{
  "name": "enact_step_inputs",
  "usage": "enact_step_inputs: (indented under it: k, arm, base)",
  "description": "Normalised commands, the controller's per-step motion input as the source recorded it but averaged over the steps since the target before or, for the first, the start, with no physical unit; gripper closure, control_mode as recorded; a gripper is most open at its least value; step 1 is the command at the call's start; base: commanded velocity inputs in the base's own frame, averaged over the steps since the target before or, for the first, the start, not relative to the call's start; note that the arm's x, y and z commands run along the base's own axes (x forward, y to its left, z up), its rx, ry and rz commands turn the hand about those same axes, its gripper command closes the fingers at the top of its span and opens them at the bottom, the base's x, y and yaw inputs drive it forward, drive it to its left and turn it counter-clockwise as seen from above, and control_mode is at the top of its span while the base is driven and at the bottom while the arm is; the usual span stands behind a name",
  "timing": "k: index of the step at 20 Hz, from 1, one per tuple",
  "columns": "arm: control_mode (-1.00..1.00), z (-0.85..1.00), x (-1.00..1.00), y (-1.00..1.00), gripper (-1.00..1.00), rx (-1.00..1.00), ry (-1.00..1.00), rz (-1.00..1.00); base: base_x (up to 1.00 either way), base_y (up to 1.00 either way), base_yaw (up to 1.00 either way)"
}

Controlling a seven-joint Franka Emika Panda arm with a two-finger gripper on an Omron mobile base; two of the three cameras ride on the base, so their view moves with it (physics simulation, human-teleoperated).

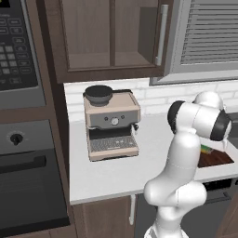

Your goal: Pick up the sponge from the counter and clean the cutting board by briefly scrubbing or pressing down on the cutting board. Once finished, release the sponge.

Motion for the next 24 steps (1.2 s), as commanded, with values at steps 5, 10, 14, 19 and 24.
enact_step_inputs:
  k: [5, 10, 14, 19, 24]
  arm:
    - [-1.0, -0.05, -0.48, 0.0, 1.0, 0.04, 0.0, -0.01]
    - [-1.0, 0.0, 0.56, 0.1, 1.0, 0.07, 0.16, 0.01]
    - [-1.0, -0.09, 0.92, 0.14, 1.0, 0.1, 0.13, 0.02]
    - [-1.0, -0.04, 0.72, 0.07, 1.0, 0.08, 0.01, 0.0]
    - [-1.0, -0.01, 0.58, 0.03, 1.0, 0.07, 0.0, 0.0]
  base:
    - [0.0, 0.0, 0.0]
    - [0.0, 0.0, 0.0]
    - [0.0, 0.0, 0.0]
    - [0.0, 0.0, 0.0]
    - [0.0, 0.0, 0.0]
